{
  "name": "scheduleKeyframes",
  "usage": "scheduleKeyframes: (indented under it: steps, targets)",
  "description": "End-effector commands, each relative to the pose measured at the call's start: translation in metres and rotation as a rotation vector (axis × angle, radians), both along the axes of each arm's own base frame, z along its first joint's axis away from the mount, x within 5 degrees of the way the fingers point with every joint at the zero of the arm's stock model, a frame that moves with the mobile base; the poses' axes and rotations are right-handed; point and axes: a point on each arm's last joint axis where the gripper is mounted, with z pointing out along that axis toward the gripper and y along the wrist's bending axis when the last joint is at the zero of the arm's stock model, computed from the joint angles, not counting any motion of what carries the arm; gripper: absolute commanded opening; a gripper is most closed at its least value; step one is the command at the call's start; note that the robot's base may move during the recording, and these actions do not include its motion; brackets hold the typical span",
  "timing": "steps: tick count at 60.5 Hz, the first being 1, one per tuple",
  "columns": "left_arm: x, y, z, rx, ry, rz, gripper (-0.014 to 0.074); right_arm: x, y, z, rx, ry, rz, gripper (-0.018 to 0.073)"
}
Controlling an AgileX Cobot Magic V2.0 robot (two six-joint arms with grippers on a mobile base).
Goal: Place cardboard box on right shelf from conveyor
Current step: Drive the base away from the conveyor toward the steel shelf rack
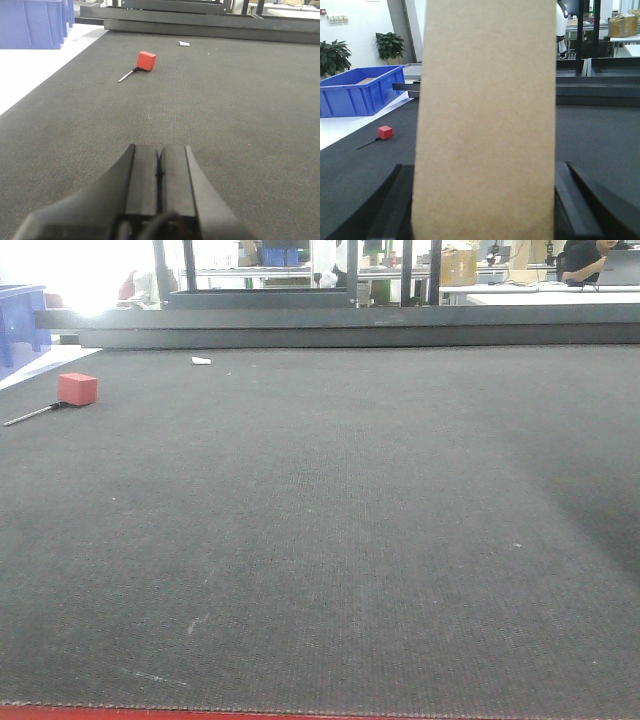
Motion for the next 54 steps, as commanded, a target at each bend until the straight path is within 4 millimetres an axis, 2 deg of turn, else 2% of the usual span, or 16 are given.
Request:
scheduleKeyframes:
  steps: [1,54]
  targets:
    - [-0.0005,0.0006,0.0058,-0.011,-0.090,0.007,-0.0116,-0.0012,0.0000,0.0163,0.015,-0.114,-0.005,0.0109]
    - [-0.0005,0.0006,0.0058,-0.011,-0.090,0.007,-0.0116,-0.0010,0.0001,0.0160,0.014,-0.112,-0.005,0.0109]
